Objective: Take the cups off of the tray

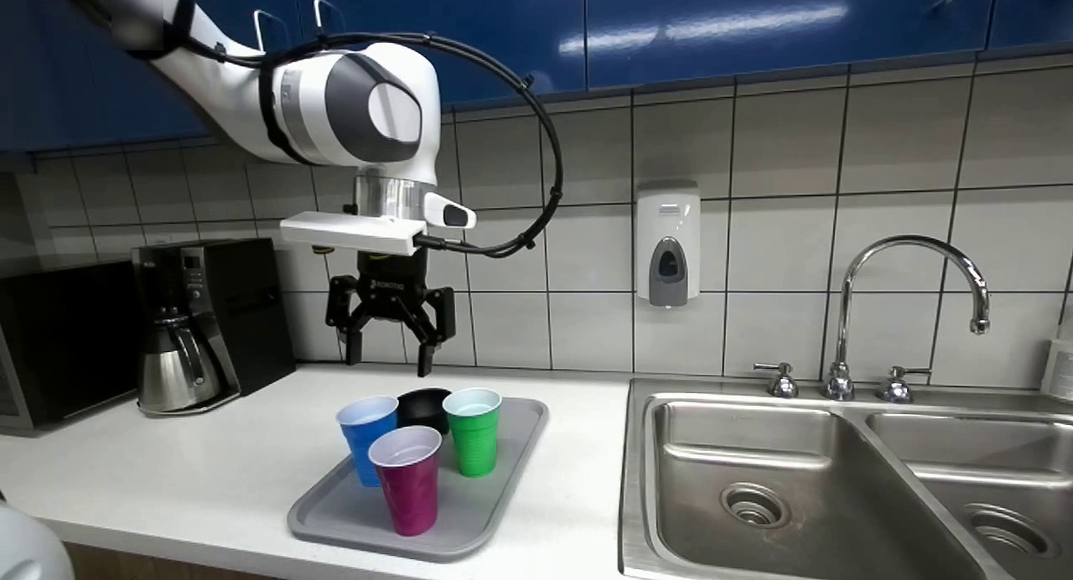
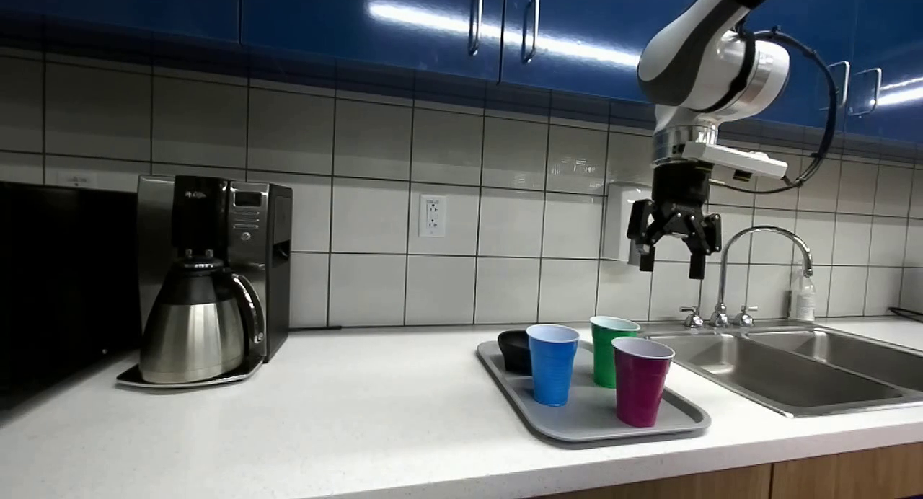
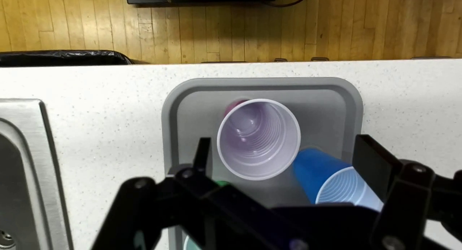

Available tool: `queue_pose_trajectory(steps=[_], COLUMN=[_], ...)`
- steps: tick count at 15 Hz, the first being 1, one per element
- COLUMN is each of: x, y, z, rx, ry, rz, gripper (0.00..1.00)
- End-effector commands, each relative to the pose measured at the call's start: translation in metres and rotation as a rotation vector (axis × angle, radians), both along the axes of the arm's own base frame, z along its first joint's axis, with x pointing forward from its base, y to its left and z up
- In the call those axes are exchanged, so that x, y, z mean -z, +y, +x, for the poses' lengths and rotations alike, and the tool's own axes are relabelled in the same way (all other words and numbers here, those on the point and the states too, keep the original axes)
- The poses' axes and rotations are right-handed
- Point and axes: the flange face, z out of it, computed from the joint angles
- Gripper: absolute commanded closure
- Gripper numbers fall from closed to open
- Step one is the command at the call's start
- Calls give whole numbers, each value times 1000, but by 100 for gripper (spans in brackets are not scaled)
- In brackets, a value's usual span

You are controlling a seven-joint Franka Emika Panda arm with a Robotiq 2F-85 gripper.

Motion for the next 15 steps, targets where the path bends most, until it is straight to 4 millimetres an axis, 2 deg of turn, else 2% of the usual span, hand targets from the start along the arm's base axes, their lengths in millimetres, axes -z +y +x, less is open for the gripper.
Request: queue_pose_trajectory(steps=[1, 9, 15], x=[-1, 18, 40], y=[23, 53, 78], z=[24, 58, 77], rx=[-27, -56, -91], ry=[-4, -27, -40], rz=[4, -2, -16], gripper=[0, 0, 0])
